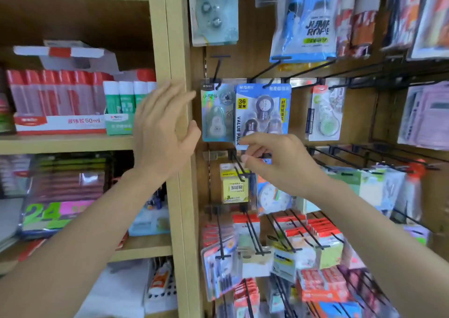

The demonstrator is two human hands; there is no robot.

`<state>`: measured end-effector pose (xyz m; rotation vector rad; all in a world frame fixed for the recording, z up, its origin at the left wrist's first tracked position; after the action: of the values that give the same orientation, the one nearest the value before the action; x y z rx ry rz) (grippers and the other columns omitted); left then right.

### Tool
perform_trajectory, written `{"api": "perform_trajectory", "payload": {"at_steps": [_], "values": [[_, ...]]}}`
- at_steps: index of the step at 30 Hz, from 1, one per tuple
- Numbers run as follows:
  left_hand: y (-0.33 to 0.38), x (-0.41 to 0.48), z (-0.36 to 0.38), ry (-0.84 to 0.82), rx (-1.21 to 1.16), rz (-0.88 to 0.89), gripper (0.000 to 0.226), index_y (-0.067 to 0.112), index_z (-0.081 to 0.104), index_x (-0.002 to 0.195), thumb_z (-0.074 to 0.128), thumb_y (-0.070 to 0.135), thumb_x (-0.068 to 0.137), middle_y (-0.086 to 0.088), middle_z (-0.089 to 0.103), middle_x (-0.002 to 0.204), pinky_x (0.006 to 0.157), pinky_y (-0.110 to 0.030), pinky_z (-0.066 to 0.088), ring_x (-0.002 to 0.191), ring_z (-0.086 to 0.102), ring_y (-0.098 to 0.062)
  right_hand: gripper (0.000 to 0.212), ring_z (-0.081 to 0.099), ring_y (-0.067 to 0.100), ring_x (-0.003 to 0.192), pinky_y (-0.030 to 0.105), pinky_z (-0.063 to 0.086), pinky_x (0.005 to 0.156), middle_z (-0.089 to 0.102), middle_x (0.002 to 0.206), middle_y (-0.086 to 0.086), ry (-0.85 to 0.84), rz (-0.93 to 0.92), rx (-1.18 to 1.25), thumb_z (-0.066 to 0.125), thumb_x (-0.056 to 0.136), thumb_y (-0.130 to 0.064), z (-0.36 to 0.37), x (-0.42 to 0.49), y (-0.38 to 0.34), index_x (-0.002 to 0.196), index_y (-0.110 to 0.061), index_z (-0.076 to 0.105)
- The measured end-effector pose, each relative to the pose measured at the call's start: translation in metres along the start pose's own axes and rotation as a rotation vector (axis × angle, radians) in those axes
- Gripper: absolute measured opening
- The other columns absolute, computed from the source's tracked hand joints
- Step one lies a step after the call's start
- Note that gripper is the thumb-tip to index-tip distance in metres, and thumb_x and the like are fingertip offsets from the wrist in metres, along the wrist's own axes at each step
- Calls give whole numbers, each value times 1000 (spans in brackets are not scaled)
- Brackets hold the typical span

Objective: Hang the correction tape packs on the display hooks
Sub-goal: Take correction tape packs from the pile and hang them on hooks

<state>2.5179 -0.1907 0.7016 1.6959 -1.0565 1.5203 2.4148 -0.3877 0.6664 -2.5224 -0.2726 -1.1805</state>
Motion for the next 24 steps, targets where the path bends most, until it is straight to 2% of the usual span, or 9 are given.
{"api": "perform_trajectory", "payload": {"at_steps": [2,4,8,10,12,16,20,22,24], "values": [[14,-25,-8,-5,-40,52,32,14,75,115,64,21,85,-2,70,127,114,-45,36,128,59,-22,29,68,8,80,38,56,79,73,87,-9,2,-11,-20,62,85,-34,2,-23,0,107,-21,73],[28,-55,-12,-114,-87,74,26,17,78,103,63,23,83,-1,76,108,101,-44,44,110,67,-22,25,66,6,80,35,56,77,73,87,-11,-5,-7,-37,63,86,-35,7,-48,3,104,-22,74],[48,-124,-5,-476,-195,19,22,24,78,93,61,36,86,9,73,85,82,-32,42,85,64,-16,21,68,8,78,24,54,74,74,86,-6,-17,72,27,64,88,-32,25,-98,17,102,-20,75],[58,-165,1,-609,-237,-39,18,25,78,91,64,36,86,17,68,79,73,-28,37,80,59,-9,23,70,13,76,34,58,75,74,85,-4,-19,145,83,63,88,-32,38,-127,25,102,-19,75],[67,-209,8,-719,-267,-106,13,26,78,88,69,33,84,21,65,77,68,-24,35,79,58,-8,20,69,15,74,41,57,73,74,84,-2,-43,190,90,63,86,-29,55,-159,32,99,-18,75],[78,-293,21,-964,-315,-306,23,30,79,93,63,45,87,12,76,84,75,-29,49,79,68,-10,21,70,24,73,45,57,71,74,80,2,-139,349,125,61,85,-27,91,-222,50,93,-14,75],[95,-384,29,-1145,-345,-524,11,30,78,98,72,33,91,18,76,91,74,-28,55,82,70,-2,34,67,20,67,40,57,67,66,70,-7,-313,515,134,47,80,-42,133,-297,71,89,-22,72],[106,-436,27,-1248,-378,-638,11,31,78,99,72,30,90,19,75,92,75,-24,55,85,69,0,22,63,19,63,39,55,65,62,66,-10,-390,619,129,50,83,-37,149,-342,81,84,-26,69],[120,-485,21,-1354,-388,-708,12,32,77,100,73,29,89,19,75,92,75,-19,53,85,68,3,12,66,22,71,37,55,70,70,75,-3,-484,744,121,63,87,-23,163,-392,91,92,-21,73]]}}
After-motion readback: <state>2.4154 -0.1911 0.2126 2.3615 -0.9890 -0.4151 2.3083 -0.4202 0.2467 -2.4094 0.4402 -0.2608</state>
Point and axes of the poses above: each hand's wrist, its own x-axis towards the middle knuckle, its own z-axis out of the palm, y = z × x, the point moved 5 cm from there along x, towards the middle knuckle
